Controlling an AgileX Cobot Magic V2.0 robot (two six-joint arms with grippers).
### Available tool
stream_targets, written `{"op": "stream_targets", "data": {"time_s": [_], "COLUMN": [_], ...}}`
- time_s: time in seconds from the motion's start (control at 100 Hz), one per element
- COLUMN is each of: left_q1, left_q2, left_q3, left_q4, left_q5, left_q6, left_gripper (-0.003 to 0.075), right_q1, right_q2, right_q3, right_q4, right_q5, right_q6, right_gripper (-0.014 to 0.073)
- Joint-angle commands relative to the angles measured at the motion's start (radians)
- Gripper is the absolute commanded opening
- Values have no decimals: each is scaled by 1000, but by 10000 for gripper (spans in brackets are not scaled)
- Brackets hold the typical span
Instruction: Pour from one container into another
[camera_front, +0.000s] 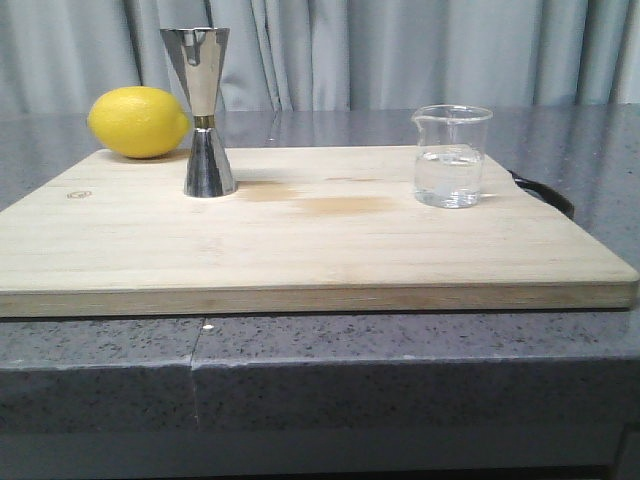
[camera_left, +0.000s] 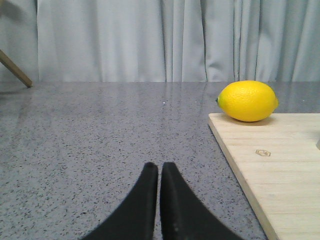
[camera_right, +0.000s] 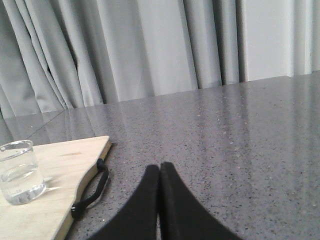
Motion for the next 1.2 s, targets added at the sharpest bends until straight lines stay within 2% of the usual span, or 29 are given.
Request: {"op": "stream_targets", "data": {"time_s": [0.0, 0.96, 1.11, 1.19], "left_q1": [4, 4, 4, 4], "left_q2": [-25, -25, -25, -25], "left_q3": [37, 37, 32, 9], "left_q4": [-3, -3, -8, -14], "left_q5": [-74, -86, -129, -127], "left_q6": [-2, -2, -2, -2], "left_gripper": [-19, -19, -19, -19], "right_q1": [-1, -1, -1, -1], "right_q2": [-18, -18, -18, -18], "right_q3": [25, 25, 25, 5], "right_q4": [1, -53, -53, -36], "right_q5": [-77, -77, -160, -155], "right_q6": [-10, -10, -10, -7], "right_gripper": [-67, -67, -67, -67]}}
